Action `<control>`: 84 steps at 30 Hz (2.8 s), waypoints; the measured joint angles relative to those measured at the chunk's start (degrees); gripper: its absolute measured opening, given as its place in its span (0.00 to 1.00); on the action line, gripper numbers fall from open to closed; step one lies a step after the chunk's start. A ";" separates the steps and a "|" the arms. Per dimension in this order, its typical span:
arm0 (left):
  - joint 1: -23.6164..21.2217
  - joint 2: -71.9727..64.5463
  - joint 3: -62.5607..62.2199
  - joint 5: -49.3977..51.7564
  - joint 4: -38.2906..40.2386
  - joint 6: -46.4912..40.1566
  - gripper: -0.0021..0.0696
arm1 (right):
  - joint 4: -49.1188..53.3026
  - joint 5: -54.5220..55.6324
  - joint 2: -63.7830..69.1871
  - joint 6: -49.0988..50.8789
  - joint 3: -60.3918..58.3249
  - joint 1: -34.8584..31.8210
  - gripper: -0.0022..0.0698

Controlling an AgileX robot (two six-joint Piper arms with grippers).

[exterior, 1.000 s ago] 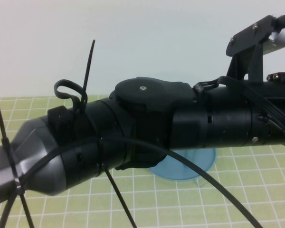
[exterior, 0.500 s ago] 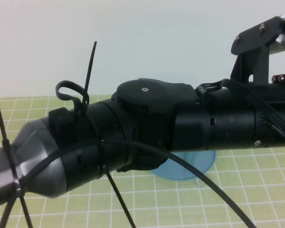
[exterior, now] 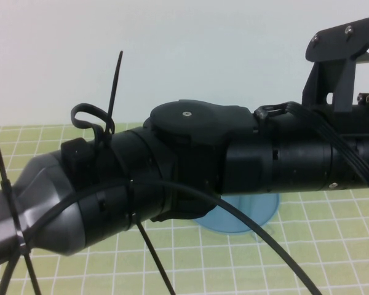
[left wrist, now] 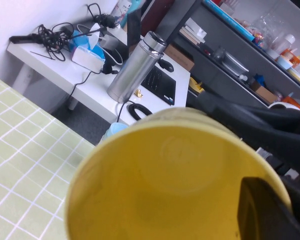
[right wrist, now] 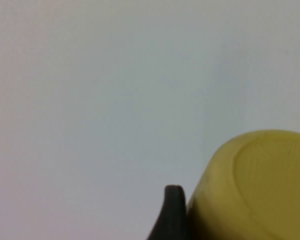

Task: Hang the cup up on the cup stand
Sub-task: Adjust the cup with two arms, then place the cup on the cup holder

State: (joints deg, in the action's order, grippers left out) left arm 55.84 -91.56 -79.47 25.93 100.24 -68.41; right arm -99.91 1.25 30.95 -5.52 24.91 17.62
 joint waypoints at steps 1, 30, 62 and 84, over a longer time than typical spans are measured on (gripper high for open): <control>0.00 0.00 0.00 0.09 0.00 -0.17 0.05 | 0.00 0.03 0.00 -0.13 0.09 0.00 0.86; -17.51 1.91 -0.87 25.29 -0.97 4.13 0.44 | -0.21 4.45 0.77 -10.33 0.20 0.00 0.85; -26.02 26.48 -0.70 18.60 -60.65 33.33 0.03 | 0.99 -27.16 62.18 -71.38 45.54 0.00 0.85; -26.02 43.53 21.32 4.12 -63.17 35.17 0.03 | 1.48 -24.57 77.51 -94.12 50.10 3.51 0.85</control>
State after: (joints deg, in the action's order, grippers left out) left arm 29.82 -48.03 -58.15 30.05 37.07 -33.25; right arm -98.42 -23.32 108.46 -99.63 75.01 21.14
